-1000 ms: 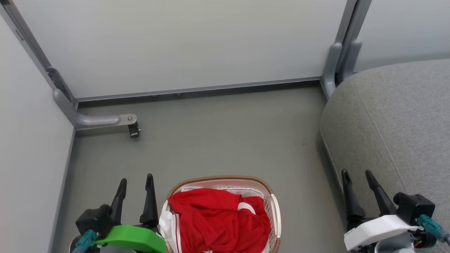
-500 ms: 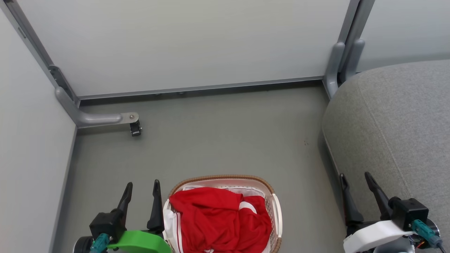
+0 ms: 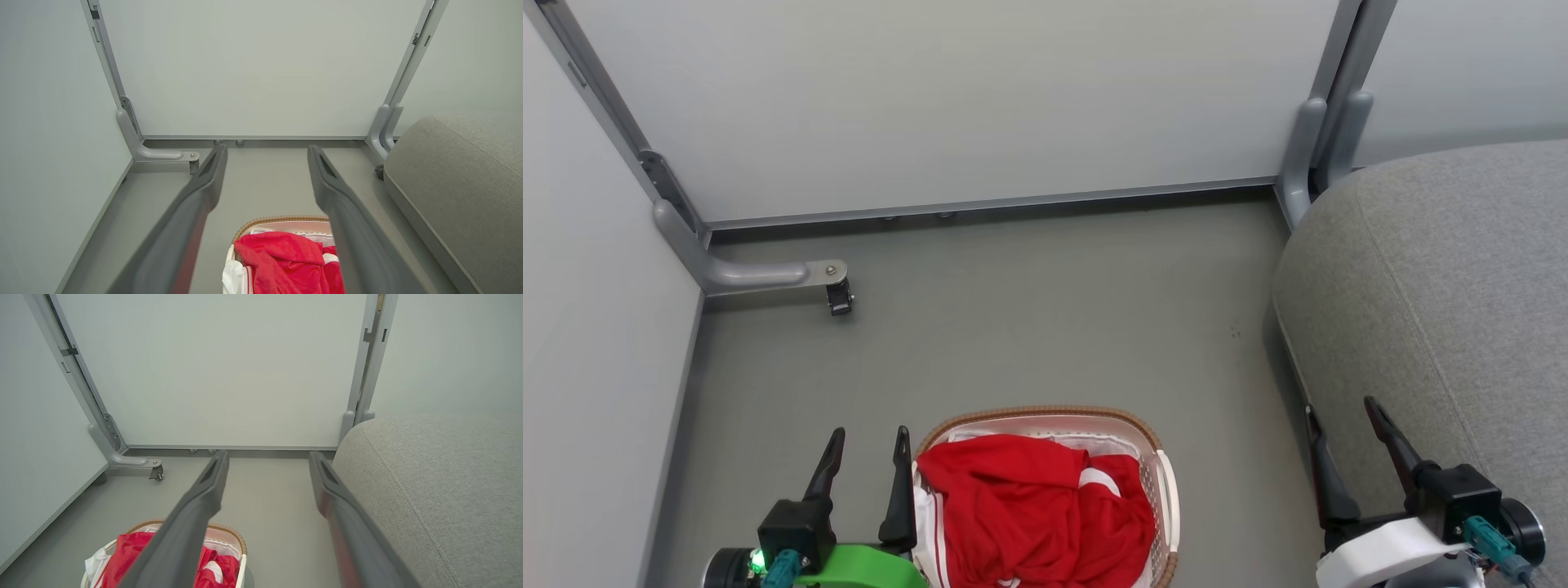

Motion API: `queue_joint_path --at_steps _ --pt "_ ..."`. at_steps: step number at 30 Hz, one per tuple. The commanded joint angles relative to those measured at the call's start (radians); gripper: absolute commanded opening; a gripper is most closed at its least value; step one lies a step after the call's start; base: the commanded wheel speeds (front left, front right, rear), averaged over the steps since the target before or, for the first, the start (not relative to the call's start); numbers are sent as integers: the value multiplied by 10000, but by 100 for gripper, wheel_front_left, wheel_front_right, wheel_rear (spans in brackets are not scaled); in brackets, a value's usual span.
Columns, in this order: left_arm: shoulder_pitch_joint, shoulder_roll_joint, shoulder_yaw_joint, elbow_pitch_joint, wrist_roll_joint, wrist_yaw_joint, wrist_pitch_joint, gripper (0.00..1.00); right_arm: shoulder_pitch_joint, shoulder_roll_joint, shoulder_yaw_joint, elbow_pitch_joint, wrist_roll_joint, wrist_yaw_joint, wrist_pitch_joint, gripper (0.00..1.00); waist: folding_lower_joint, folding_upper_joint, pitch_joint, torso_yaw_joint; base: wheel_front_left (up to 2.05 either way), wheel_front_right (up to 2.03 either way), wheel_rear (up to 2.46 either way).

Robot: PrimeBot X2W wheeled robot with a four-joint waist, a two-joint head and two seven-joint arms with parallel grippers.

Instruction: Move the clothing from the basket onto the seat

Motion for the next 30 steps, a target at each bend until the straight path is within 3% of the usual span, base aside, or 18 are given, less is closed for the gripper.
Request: queue_joint_path --at_steps 1,30 --pt "163 63 -43 10 239 62 -74 100 155 -60 23 -70 -222 -1 -85 100 0 0 0 3 0 0 0" --pt "-372 63 -241 311 553 -91 -86 100 -43 -60 -75 -334 -366 -1 -104 100 0 0 402 -2 0 0 0"
